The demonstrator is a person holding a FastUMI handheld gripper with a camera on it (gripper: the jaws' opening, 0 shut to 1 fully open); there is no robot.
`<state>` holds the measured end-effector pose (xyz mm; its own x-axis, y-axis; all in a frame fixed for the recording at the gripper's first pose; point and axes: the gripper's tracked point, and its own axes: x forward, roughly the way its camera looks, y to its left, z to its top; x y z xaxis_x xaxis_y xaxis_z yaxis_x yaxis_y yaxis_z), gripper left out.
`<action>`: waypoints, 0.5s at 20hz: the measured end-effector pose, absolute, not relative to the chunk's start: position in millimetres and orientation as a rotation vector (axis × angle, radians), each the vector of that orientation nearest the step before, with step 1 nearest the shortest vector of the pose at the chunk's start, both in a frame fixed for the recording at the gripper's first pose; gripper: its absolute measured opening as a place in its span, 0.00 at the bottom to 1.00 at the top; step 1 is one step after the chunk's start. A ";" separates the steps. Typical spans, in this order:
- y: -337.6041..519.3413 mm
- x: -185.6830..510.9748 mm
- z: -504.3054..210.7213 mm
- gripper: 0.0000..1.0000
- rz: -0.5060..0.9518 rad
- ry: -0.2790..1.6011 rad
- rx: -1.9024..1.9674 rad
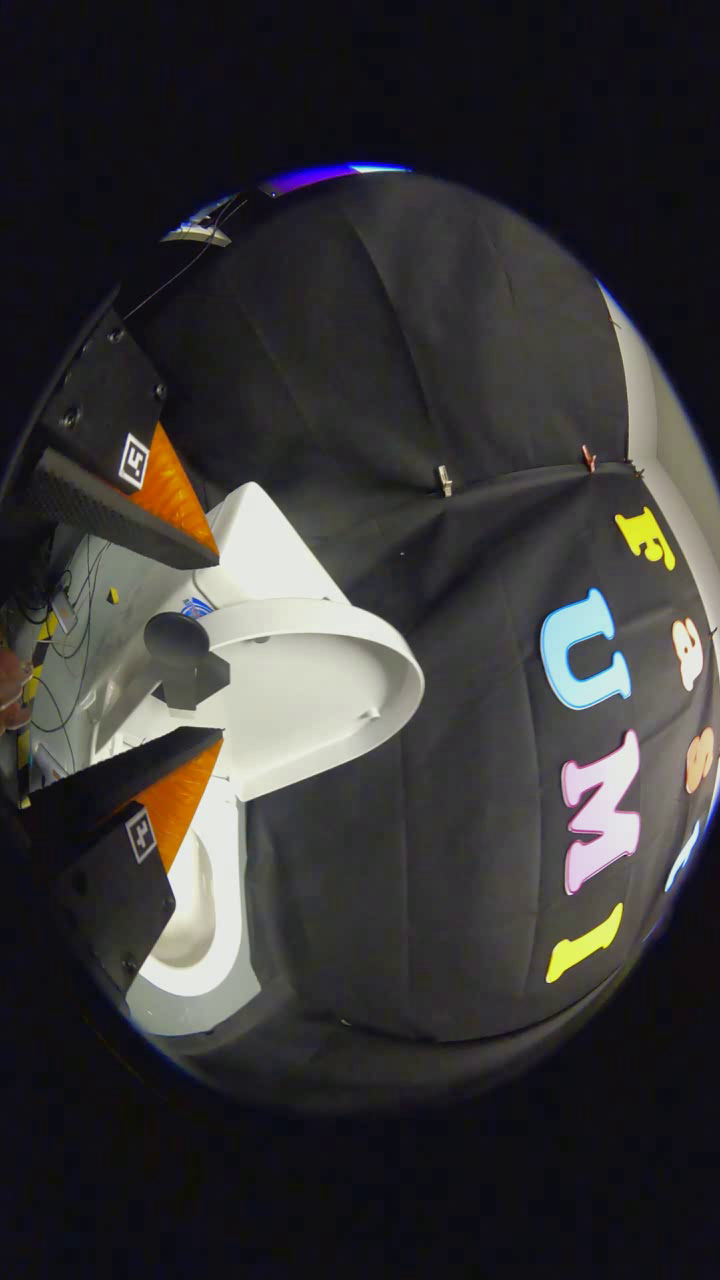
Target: Open the toilet lid.
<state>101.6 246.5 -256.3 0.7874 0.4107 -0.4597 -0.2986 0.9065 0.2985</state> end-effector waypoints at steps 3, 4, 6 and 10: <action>234.3 100.2 -207.9 0.99 0.372 0.434 0.199; 230.5 98.7 -192.3 0.99 0.371 0.397 0.190; 222.1 93.0 -161.6 0.99 0.365 0.324 0.163; 189.9 76.8 -96.8 0.98 0.319 0.160 0.128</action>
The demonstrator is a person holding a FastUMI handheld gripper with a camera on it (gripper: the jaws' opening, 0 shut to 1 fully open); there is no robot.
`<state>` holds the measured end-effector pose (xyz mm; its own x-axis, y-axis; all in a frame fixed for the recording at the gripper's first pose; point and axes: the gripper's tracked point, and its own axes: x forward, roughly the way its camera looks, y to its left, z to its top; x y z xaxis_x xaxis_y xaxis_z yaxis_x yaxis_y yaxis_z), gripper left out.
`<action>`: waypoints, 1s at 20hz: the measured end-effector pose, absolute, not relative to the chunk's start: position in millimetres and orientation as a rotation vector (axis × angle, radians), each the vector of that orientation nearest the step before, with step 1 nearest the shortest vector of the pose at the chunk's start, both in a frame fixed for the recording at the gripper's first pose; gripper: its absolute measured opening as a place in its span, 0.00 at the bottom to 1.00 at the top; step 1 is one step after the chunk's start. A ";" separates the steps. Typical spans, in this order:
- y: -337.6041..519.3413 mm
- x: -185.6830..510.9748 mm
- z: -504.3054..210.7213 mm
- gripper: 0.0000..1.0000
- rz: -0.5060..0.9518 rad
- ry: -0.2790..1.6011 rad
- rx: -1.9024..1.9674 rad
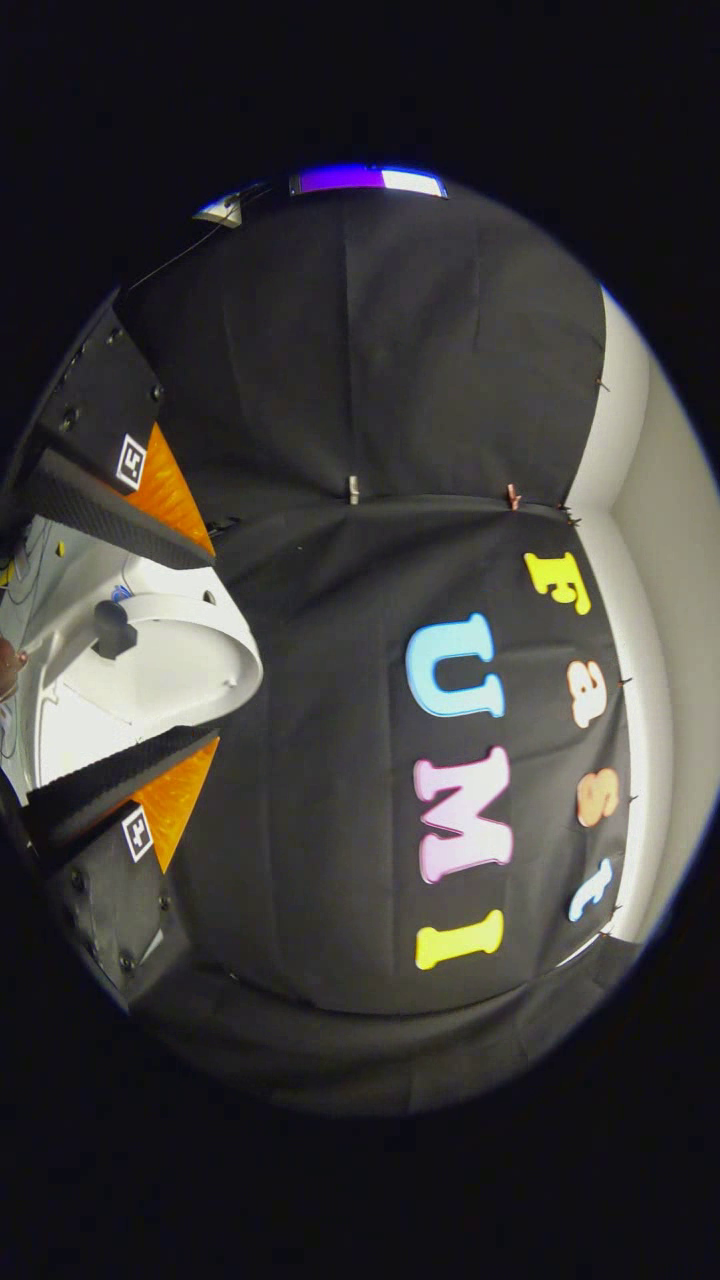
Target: Open the toilet lid.
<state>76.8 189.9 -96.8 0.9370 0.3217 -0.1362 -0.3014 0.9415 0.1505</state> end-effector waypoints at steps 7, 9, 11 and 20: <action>120.3 54.8 -36.6 0.98 0.207 0.035 0.112; 99.5 47.1 -25.2 0.98 0.166 0.015 0.088; 78.7 38.5 -18.1 0.98 0.120 0.007 0.061; 22.8 17.6 1.8 0.97 0.001 -0.043 0.034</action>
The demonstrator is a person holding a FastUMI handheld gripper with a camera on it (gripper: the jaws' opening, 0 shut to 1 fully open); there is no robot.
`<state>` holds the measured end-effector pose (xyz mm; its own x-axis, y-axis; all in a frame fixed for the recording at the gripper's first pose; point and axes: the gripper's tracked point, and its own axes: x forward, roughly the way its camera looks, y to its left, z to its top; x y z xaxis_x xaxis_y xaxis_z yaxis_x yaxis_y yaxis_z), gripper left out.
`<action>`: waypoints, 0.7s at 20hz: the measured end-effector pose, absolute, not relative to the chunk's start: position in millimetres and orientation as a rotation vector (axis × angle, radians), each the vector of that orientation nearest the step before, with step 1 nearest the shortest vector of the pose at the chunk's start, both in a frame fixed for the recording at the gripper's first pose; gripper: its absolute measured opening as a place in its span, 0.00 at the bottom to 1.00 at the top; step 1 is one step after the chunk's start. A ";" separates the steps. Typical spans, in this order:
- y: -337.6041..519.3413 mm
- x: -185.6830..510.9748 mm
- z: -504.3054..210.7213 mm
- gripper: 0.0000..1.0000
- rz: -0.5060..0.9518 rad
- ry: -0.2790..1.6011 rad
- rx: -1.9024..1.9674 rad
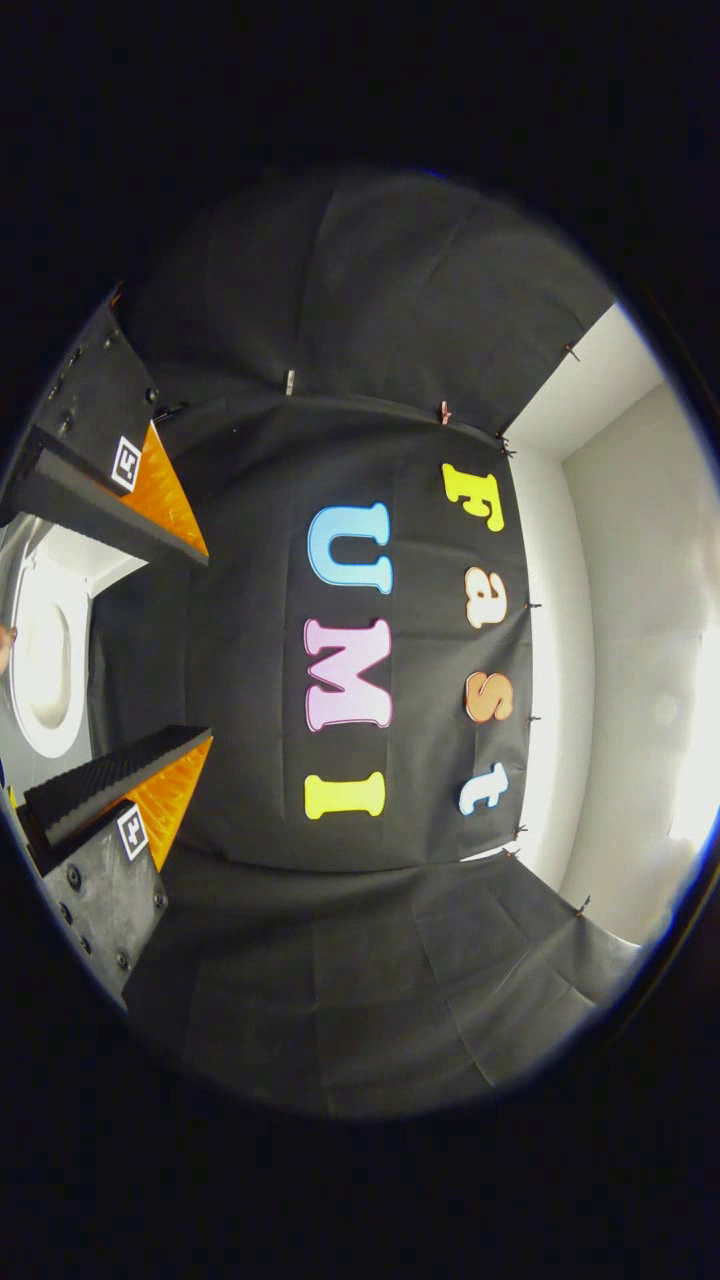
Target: Open the toilet lid.
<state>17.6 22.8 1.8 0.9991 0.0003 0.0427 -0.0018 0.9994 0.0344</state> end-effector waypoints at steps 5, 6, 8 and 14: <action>13.0 16.1 -3.0 0.97 -0.013 -0.030 0.031; 13.2 16.9 -3.4 0.97 -0.012 -0.028 0.035; 15.9 18.4 -6.5 0.97 -0.004 -0.022 0.037; 19.6 21.9 -7.5 0.97 0.004 -0.020 0.028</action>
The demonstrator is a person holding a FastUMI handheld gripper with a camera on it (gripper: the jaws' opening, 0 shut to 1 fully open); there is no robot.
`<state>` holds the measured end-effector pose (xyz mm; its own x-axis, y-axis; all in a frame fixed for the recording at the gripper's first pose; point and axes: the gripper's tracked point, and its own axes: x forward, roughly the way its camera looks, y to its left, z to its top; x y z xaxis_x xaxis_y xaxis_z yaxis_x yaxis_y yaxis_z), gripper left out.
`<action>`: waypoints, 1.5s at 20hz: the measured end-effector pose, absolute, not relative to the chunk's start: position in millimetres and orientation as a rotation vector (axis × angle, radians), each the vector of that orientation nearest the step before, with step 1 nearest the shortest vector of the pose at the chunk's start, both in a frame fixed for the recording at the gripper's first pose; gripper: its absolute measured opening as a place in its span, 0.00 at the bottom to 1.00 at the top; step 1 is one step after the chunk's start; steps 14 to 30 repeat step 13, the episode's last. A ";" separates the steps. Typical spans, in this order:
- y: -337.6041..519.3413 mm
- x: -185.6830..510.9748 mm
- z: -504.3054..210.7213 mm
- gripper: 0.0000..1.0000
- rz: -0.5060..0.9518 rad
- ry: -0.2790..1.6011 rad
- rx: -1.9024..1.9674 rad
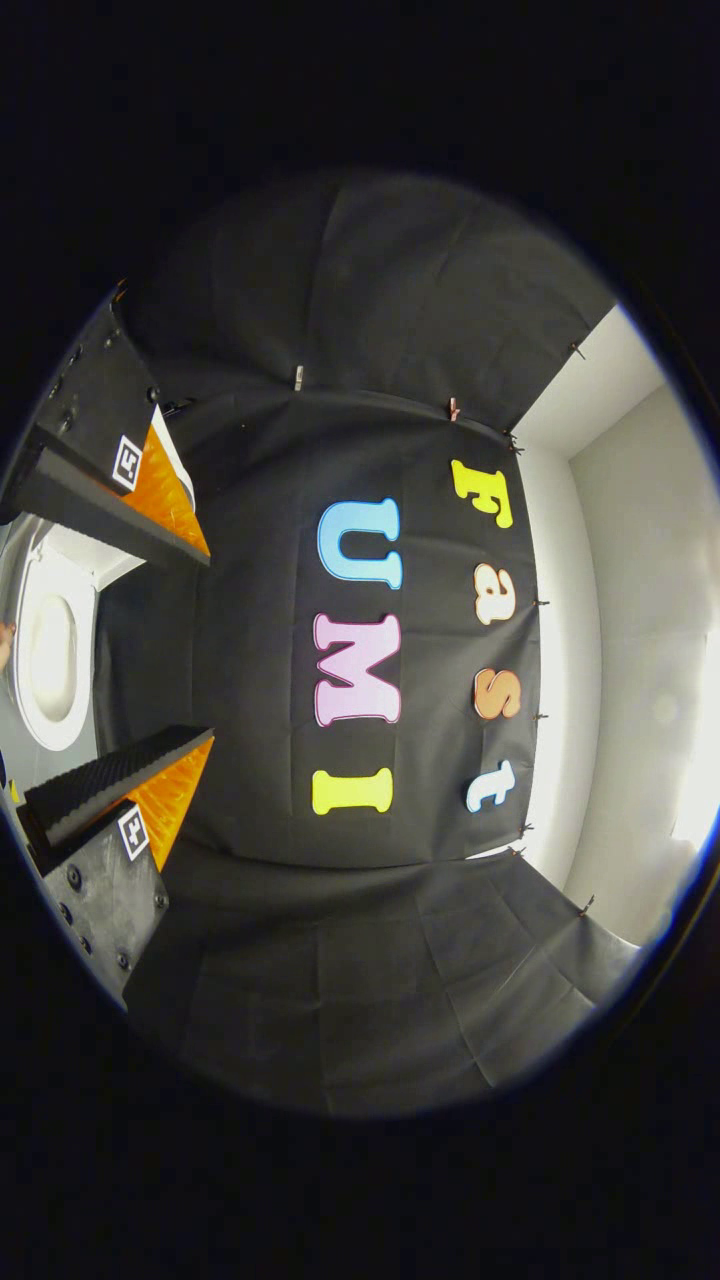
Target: Open the toilet lid.
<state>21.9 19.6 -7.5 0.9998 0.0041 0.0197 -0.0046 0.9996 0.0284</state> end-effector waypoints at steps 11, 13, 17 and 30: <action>19.8 26.6 -10.4 0.97 0.006 -0.014 0.022; 20.2 27.3 -11.0 0.97 0.007 -0.012 0.021; 20.2 27.3 -11.0 0.97 0.007 -0.012 0.021; 20.2 27.3 -11.0 0.97 0.007 -0.012 0.021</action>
